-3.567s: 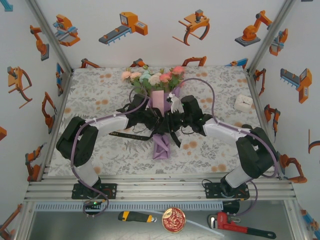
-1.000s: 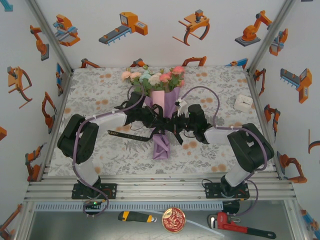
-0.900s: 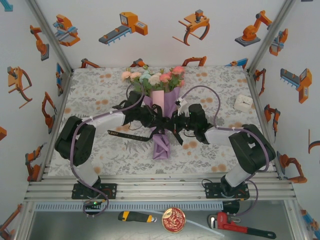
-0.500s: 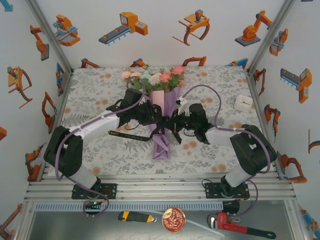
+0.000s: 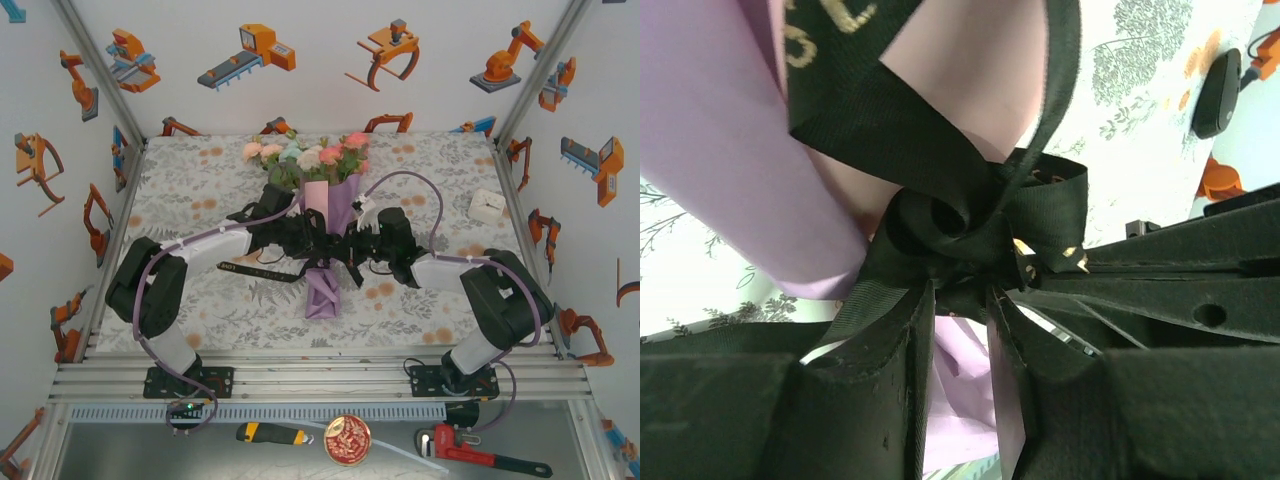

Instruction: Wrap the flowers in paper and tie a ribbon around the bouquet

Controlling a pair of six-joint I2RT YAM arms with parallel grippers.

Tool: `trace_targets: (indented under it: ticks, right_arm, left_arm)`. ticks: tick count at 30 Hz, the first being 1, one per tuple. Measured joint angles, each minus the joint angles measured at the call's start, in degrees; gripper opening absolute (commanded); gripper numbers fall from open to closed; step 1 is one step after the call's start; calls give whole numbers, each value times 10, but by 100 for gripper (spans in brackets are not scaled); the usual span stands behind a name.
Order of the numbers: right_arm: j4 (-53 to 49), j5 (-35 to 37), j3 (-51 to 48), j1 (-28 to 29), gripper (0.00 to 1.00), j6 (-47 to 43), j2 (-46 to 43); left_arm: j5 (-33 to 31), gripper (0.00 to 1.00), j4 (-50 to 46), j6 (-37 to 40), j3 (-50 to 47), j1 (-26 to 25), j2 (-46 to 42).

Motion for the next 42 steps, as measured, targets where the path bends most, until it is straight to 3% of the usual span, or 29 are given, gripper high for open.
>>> trace_targets:
  ticks: [11, 14, 16, 23, 27, 38, 42]
  right_arm:
    - [-24, 10, 4, -1, 0, 0, 0]
    - [-31, 10, 9, -1, 0, 0, 0]
    - [-36, 12, 12, -1, 0, 0, 0]
    - [-58, 19, 19, -1, 4, -5, 0]
    - [-73, 18, 19, 0, 11, -9, -3]
    - [-79, 18, 19, 0, 7, -11, -23]
    - [-85, 18, 18, -1, 18, -14, -27]
  left_arm:
    - [44, 25, 26, 13, 0, -2, 22]
    - [47, 14, 25, 17, 1, -3, 23]
    - [47, 0, 25, 19, 2, -4, 26]
    - [34, 0, 22, 23, 5, -4, 27]
    - [6, 0, 21, 23, -4, -1, 7]
    - [-14, 0, 25, 22, -23, 9, -29]
    - [-24, 0, 23, 22, -24, 11, -29]
